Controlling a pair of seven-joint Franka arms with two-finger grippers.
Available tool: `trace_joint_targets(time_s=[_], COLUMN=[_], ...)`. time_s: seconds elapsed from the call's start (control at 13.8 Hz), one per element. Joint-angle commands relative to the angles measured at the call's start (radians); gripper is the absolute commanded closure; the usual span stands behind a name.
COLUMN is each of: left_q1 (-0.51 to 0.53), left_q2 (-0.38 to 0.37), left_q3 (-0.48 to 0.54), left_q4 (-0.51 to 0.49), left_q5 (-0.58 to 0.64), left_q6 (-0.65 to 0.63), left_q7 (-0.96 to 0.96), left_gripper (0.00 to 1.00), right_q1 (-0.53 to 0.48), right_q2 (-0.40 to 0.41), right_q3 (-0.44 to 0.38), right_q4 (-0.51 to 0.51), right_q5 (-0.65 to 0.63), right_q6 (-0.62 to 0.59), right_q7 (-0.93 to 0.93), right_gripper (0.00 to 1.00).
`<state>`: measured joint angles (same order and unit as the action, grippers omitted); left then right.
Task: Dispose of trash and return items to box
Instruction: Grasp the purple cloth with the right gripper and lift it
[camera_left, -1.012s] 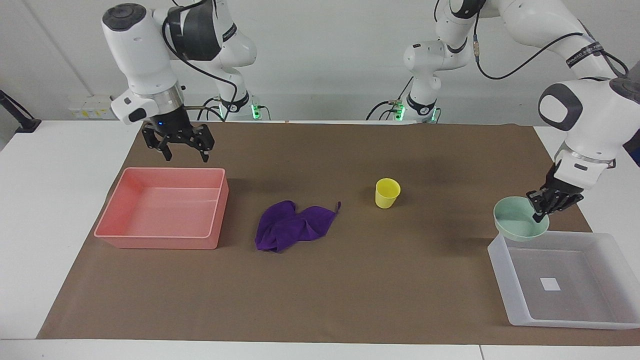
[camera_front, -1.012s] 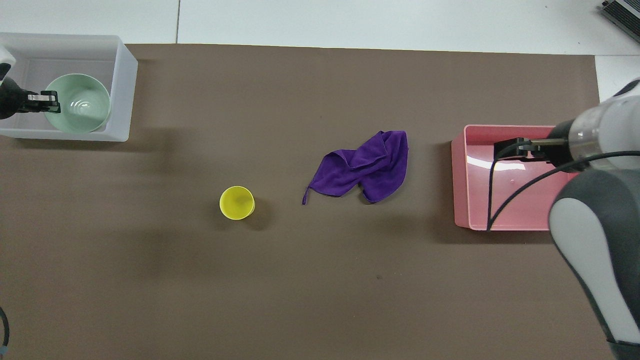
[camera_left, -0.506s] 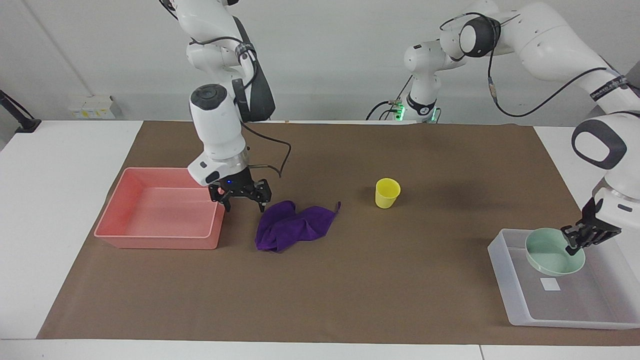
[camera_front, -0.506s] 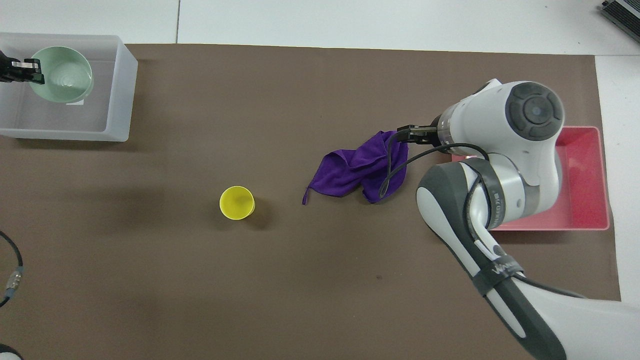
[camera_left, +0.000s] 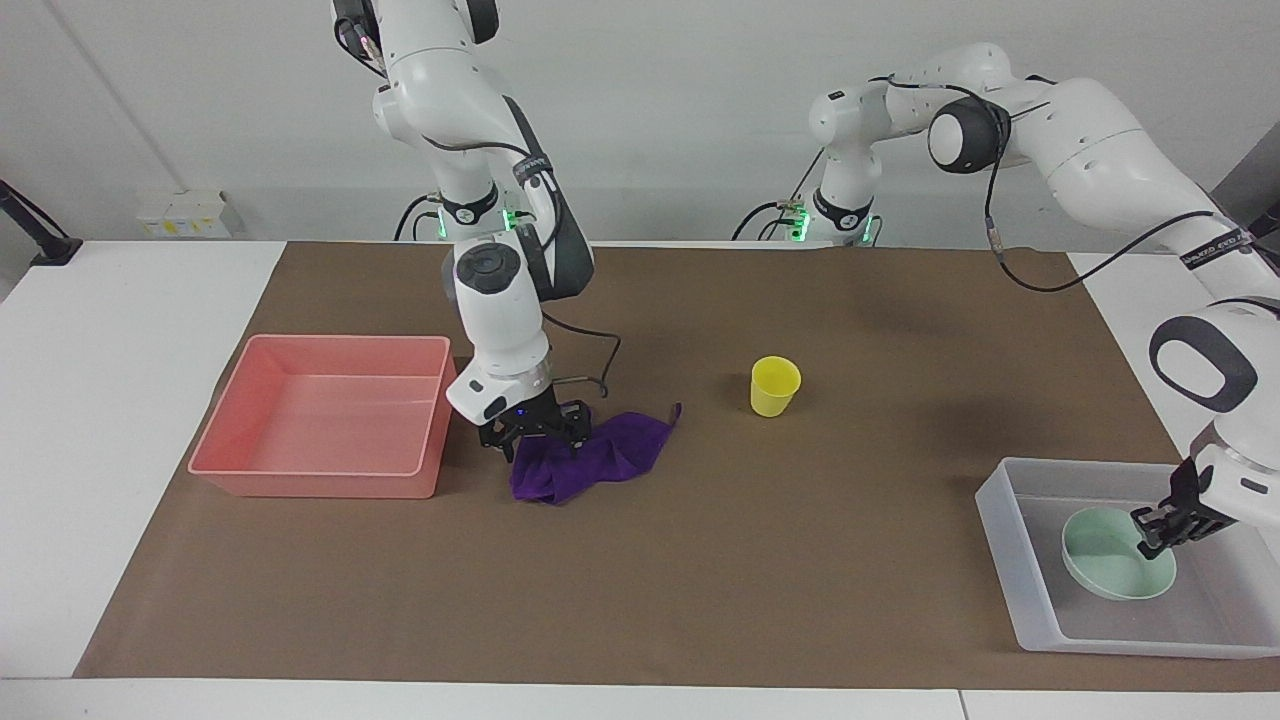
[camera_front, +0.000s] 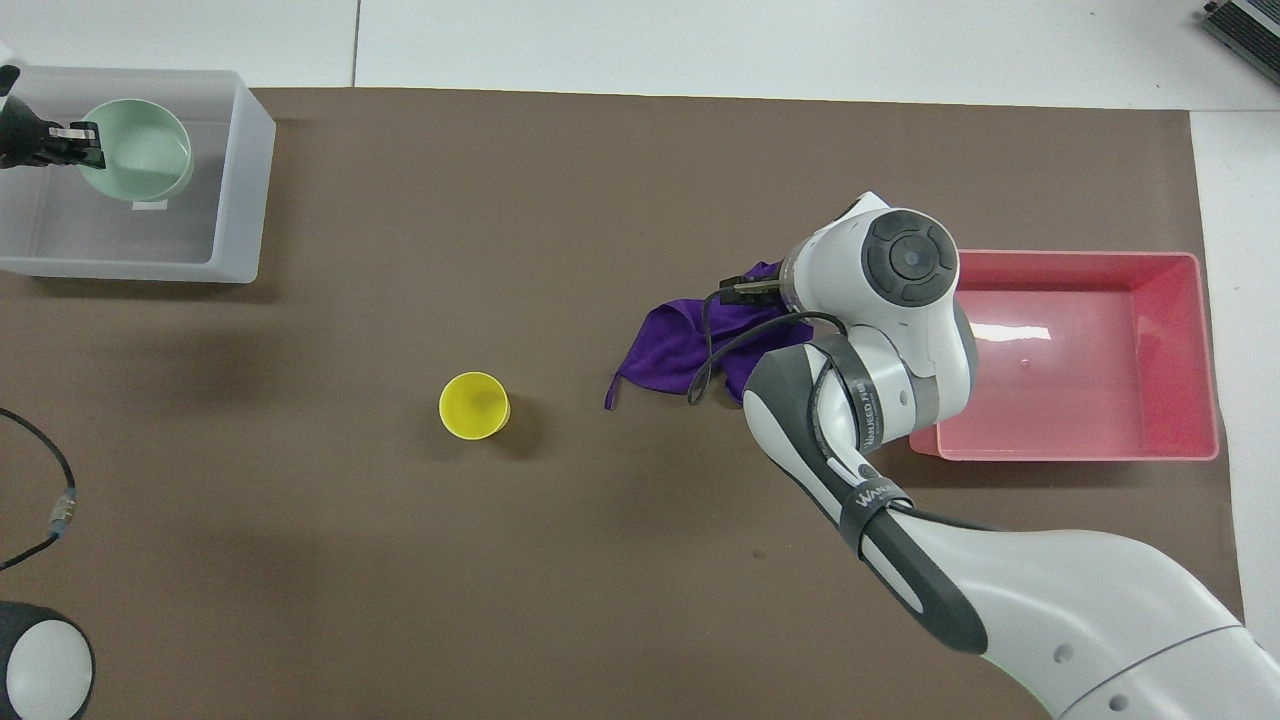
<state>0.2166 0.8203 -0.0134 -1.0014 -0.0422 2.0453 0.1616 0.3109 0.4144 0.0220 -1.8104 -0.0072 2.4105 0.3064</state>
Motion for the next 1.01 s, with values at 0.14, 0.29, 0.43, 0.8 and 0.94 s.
trace_joint_targets(time_s=[0.14,0.29,0.43,0.8,0.94], left_q1=[0.012,0.015,0.012,0.020,0.018], left_q2=[0.040,0.030,0.010,-0.020,-0.021], left_q3=[-0.007,-0.005,-0.005,-0.005,-0.008], left_q4=[0.014,-0.012,-0.072,-0.125,-0.118], left_q5=[-0.005,-0.007,-0.010,-0.004,-0.005], left_q6=[-0.014,-0.010,0.036,0.062,0.047], left_q7=[0.012,0.012,0.012,0.018,0.019], left_gripper=[1.00,1.00,1.00,0.88,0.62], right_q1=[0.005,0.008,0.010,0.031,0.031], right_q2=[0.015,0.038,0.041,0.040,0.037], right_q3=[-0.001,-0.001,-0.001,-0.002,-0.004], right_q4=[-0.043,-0.047,-0.047,-0.046,-0.043], right_q5=[0.013,0.013,0.012,0.010,-0.005], right_q6=[0.087,0.119,0.134,0.124,0.101], right_q7=[0.010,0.016,0.013,0.030,0.030], right_gripper=[0.00,0.00,0.00,1.00,1.00])
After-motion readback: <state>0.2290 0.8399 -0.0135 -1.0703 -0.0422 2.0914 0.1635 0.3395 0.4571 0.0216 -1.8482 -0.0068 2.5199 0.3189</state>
